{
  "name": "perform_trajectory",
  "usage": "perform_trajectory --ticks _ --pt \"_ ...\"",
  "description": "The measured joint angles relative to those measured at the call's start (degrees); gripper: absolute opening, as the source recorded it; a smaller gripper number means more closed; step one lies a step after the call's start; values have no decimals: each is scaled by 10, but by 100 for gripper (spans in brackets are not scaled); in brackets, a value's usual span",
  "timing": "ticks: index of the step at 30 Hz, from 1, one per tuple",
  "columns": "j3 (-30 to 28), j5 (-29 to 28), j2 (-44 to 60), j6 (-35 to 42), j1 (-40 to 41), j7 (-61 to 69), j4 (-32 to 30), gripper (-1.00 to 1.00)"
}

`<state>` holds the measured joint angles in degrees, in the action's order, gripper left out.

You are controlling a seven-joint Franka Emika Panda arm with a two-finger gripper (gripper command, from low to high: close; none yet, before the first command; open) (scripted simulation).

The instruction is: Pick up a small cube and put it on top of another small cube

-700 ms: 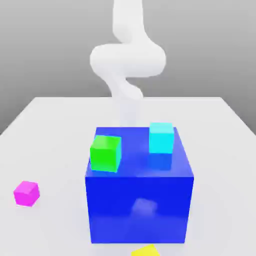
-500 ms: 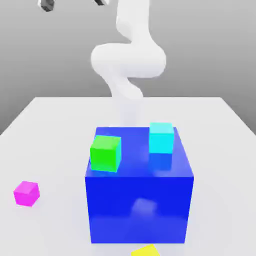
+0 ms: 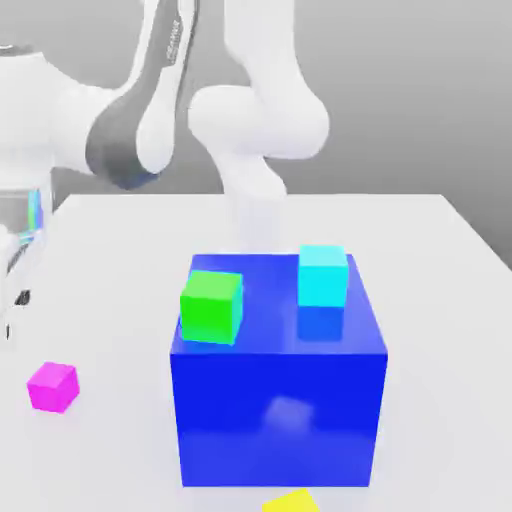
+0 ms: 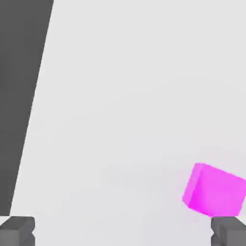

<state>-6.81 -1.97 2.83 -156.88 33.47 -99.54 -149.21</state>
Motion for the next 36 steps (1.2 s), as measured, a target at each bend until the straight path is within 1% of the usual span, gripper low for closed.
perform_trajectory --ticks 2,4,8,9,15,17,20,23,27,31,36 --pt "-4 35 41 -21 15 -18 -14 0" --pt "4 59 82 -50 26 -16 -14 0" --pt "28 86 165 -116 47 0 0 0" --pt "32 89 177 -126 50 2 2 -100" --pt "34 90 184 -132 52 2 4 -100" --pt "29 85 162 -115 48 -2 -1 -100" --pt "16 66 106 -70 40 -17 -12 -100" --pt "14 36 46 -12 27 -46 -14 -100" --pt "39 12 -30 86 -25 -96 10 -100" --pt "68 13 -103 185 -67 -130 36 -100" --pt "119 36 -193 307 -116 -160 68 -100"
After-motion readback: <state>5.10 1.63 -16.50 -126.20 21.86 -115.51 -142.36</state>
